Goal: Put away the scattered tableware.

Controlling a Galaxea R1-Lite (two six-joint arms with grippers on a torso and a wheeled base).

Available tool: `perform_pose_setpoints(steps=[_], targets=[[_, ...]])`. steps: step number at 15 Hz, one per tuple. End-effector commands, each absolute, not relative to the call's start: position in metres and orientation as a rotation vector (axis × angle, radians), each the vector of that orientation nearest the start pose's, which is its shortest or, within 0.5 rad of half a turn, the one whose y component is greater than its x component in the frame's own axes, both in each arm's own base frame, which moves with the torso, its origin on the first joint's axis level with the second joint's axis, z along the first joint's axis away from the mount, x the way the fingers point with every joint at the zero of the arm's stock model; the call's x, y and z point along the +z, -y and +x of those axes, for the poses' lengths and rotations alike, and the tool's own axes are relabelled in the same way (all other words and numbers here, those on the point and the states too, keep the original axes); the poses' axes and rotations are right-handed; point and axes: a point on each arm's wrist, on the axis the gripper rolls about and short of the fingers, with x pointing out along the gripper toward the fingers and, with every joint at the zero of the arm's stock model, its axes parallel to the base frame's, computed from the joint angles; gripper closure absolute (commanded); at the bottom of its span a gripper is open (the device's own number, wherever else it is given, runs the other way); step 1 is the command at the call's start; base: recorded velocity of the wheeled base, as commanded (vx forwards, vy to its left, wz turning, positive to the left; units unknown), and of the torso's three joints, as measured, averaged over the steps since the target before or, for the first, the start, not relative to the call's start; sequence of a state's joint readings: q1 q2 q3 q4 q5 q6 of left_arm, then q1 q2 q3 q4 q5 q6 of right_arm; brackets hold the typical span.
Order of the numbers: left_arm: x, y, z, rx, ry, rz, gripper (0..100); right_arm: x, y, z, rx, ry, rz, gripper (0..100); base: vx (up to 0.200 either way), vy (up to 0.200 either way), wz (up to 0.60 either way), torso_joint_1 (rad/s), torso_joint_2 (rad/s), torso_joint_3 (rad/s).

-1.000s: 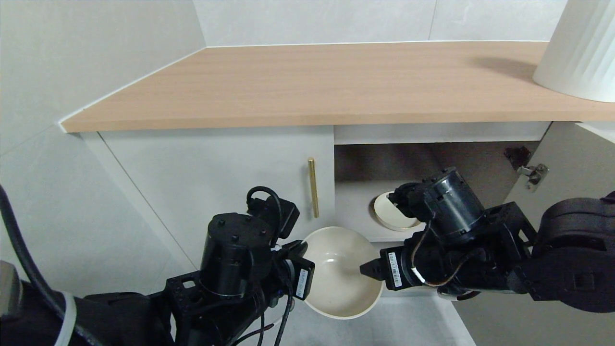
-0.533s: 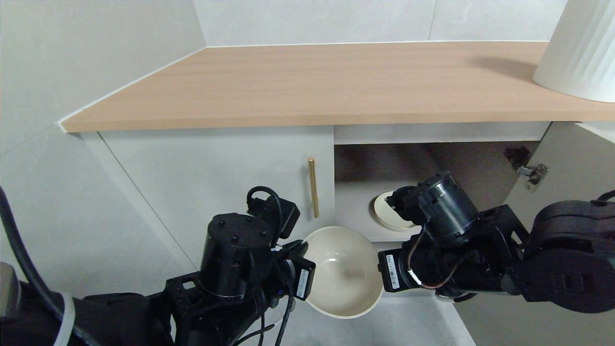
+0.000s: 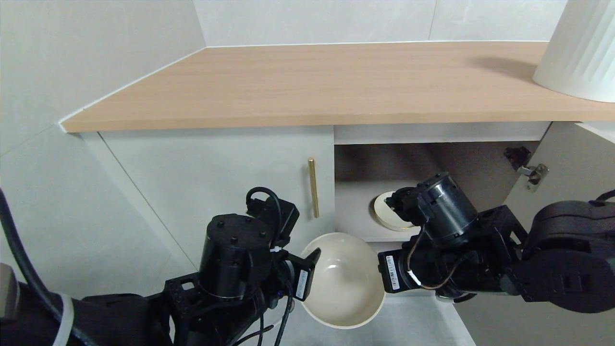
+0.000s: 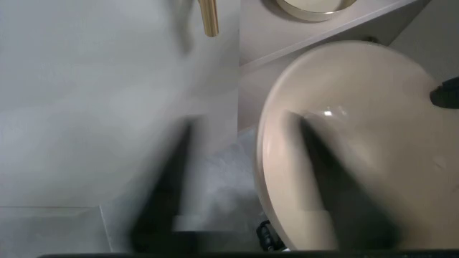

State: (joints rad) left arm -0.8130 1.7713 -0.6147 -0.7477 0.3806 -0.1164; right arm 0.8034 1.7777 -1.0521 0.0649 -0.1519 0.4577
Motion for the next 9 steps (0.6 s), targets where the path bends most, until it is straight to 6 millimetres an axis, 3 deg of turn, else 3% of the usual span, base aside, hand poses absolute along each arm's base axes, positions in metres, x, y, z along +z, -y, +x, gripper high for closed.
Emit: perform_pose_setpoints(steps=[1, 5, 9], targets=[[0.125, 0.206, 0.207, -0.405, -0.363, 0.117, 0, 0.161, -0.224, 0.221, 0.436, -0.831, 0.054, 100, 0.000, 0.000, 0.00, 0.000, 0.00, 0.000], [0.131, 0.205, 0.206, -0.405, -0.343, 0.098, 0, 0.161, -0.224, 0.222, 0.431, -0.832, 0.054, 100, 0.000, 0.000, 0.00, 0.000, 0.00, 0.000], [0.153, 0.194, 0.204, -0.390, -0.260, 0.036, 0, 0.160, -0.212, 0.232, 0.363, -0.820, 0.069, 100, 0.000, 0.000, 0.00, 0.000, 0.00, 0.000]])
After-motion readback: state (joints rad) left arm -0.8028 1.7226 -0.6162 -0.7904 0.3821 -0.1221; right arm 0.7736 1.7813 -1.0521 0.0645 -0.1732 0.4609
